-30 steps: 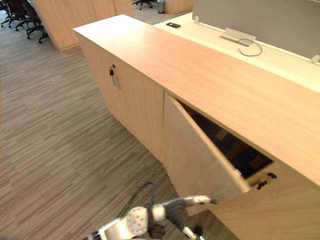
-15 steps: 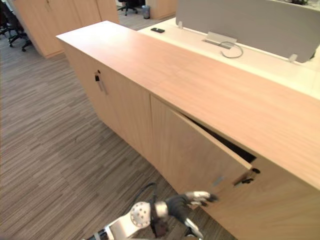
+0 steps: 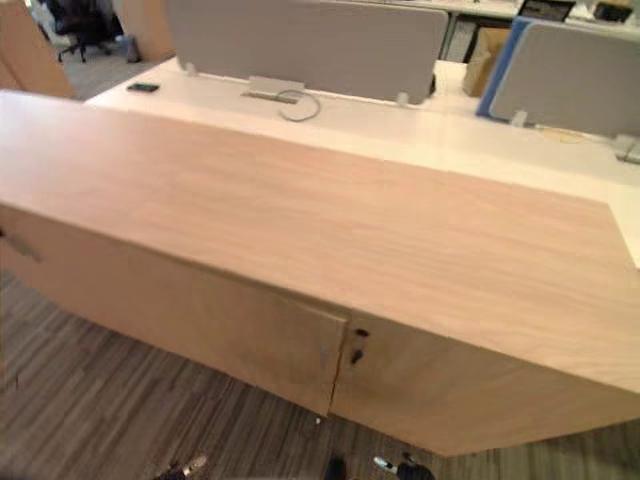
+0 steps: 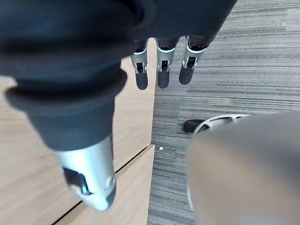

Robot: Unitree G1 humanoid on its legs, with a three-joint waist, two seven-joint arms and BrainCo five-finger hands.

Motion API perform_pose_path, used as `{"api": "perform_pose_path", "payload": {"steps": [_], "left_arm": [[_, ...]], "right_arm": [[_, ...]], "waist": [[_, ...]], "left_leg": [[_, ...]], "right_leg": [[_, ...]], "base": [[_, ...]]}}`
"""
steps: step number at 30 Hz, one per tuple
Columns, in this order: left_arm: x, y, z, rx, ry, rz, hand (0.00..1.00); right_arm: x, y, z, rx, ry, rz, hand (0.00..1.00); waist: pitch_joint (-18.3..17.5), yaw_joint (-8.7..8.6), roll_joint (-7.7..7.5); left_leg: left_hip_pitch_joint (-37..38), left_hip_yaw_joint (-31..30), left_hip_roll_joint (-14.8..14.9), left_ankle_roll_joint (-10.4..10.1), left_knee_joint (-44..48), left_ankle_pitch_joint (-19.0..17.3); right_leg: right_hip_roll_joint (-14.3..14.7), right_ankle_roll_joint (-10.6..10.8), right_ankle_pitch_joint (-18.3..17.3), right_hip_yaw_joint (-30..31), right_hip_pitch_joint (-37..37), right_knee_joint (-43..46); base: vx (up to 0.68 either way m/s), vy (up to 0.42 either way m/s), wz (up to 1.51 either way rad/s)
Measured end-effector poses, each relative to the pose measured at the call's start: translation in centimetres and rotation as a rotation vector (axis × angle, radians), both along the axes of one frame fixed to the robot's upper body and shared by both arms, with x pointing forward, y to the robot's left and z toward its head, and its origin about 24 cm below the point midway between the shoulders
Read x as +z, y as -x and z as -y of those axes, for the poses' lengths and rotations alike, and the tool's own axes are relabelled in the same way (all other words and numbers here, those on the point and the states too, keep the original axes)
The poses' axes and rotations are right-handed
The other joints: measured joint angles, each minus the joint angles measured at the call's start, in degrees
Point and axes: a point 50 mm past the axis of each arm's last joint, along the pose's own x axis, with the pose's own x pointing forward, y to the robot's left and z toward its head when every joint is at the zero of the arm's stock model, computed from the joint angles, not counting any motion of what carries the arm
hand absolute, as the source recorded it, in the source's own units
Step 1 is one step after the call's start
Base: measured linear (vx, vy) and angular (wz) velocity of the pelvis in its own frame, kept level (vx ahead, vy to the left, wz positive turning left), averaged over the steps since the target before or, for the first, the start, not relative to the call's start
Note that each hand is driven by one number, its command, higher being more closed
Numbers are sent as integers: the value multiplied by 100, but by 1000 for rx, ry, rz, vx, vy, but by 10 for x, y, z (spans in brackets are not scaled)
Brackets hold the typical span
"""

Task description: Walk over to the cabinet, pick up the folder, carry it to the office cabinet, place the folder inside the office cabinet, then close the office cabinet door

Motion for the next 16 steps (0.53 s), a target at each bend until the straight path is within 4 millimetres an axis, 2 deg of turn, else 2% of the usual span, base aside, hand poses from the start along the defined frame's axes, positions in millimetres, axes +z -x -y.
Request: {"api": "perform_pose_path", "payload": {"steps": [2,3,4,5,6,7,8,9,10,11,12,14,16], "left_arm": [[0,1,2,37,11,16,0],[-2,5,6,66,29,13,0],[-3,11,8,124,44,15,0],[-2,12,8,134,43,17,0],[-3,15,10,145,45,9,0],[-4,18,11,151,44,3,0],[-4,20,12,156,34,-5,0],[-4,21,13,153,29,-11,0],[-4,23,14,146,23,-16,0],[-5,25,15,132,18,-23,0],[-4,25,14,128,14,-24,0],[-5,27,14,97,13,-31,0],[-5,26,16,64,32,-21,0]], "right_arm": [[-1,-2,-6,6,-13,-4,0],[-2,-3,-11,12,-25,-8,0],[-3,-5,-17,25,-36,-13,0],[-3,-7,-19,35,-38,-11,0],[-1,-13,-20,46,-35,1,0],[0,-18,-20,48,-31,13,0],[0,-20,-21,51,-27,21,0],[0,-20,-20,49,-22,23,0],[0,-19,-19,45,-11,28,0],[0,-16,-17,39,-6,25,0],[0,-14,-16,23,-7,25,0],[0,-10,-14,-12,-3,38,0],[0,-8,-13,-25,0,43,0]], "waist": [[34,69,-5],[60,99,3],[116,137,-3],[181,155,-1],[321,203,18],[433,213,21],[459,213,34],[463,218,62],[480,221,91],[497,201,115],[497,188,116],[489,77,92],[429,15,100]], "left_leg": [[-198,-434,-216,-49,445,-444],[-390,-800,-469,-67,607,-807],[-567,-1080,-761,-207,593,-1150],[-620,-1139,-910,-240,535,-1314],[-679,-1215,-1241,-261,227,-1642],[-644,-1313,-1545,-315,-251,-1800],[-602,-1388,-1897,-383,-1129,-1849],[-544,-1387,-2029,-363,-1588,-1836],[-391,-1392,-2212,-216,-2375,-1727],[-209,-1400,-2304,20,-2907,-1556],[-109,-1409,-2330,139,-3071,-1408],[330,-1420,-2504,297,-3843,-681],[683,-1427,-2679,417,-4575,-336]], "right_leg": [[166,-52,-35,158,356,-170],[296,-75,-54,260,589,-287],[403,-71,-56,370,757,-345],[448,-70,-57,452,845,-371],[508,-63,-61,609,1001,-431],[520,-45,-72,691,1060,-467],[524,-11,-98,775,1061,-482],[527,-2,-103,833,1064,-487],[538,38,-128,908,1085,-486],[544,94,-172,958,1140,-472],[538,132,-203,977,1167,-458],[367,299,-403,965,1230,-340],[172,448,-594,920,1172,-157]], "base": [[213,-162,-51],[240,-136,-62],[227,-107,-59],[213,-56,-72],[194,-8,-71],[180,27,-80],[125,52,-58],[127,83,-57],[180,100,-42],[191,106,-33],[202,103,-13],[192,119,10],[117,93,20]]}}
